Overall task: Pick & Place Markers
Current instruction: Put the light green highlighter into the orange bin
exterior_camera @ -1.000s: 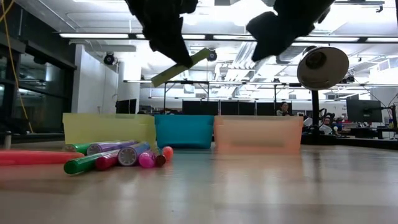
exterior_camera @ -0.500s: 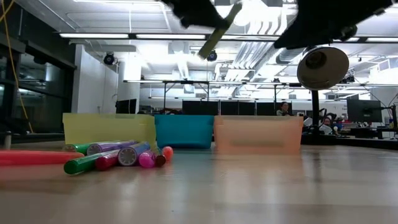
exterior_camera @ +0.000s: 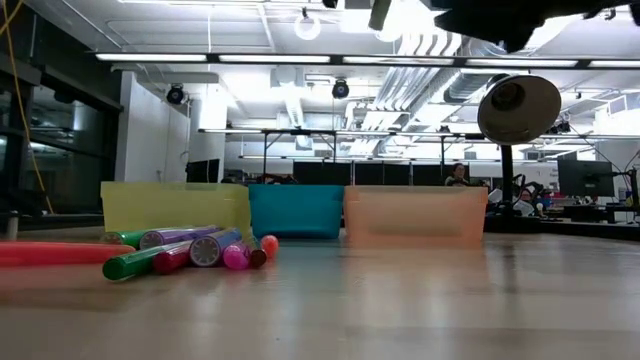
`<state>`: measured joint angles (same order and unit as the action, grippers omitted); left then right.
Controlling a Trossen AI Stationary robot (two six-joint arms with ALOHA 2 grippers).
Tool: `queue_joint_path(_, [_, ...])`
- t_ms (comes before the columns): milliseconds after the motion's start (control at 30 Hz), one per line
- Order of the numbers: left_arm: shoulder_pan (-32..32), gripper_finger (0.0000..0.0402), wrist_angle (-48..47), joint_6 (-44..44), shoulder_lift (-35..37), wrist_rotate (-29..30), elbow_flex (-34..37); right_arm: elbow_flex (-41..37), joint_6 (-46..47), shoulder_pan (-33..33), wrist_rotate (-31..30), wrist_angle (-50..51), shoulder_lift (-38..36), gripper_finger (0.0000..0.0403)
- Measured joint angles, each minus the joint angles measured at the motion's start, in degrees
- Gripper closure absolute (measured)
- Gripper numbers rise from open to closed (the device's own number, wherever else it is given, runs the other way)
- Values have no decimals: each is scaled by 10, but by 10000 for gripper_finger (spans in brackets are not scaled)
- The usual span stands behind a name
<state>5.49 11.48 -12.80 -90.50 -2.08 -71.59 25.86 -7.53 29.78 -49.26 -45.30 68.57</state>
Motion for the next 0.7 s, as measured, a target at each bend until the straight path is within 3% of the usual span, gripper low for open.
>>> queue_joint_path(333, [-7,348,15,-3,0,-16,0,62,-3,-82,153,0,65,155])
queue_joint_path(567, [-6,348,7,-4,0,-14,0,105,-33,-92,156,2,104,163])
queue_joint_path(700, [-6,348,-2,-4,0,-14,0,110,-41,-92,145,2,107,213])
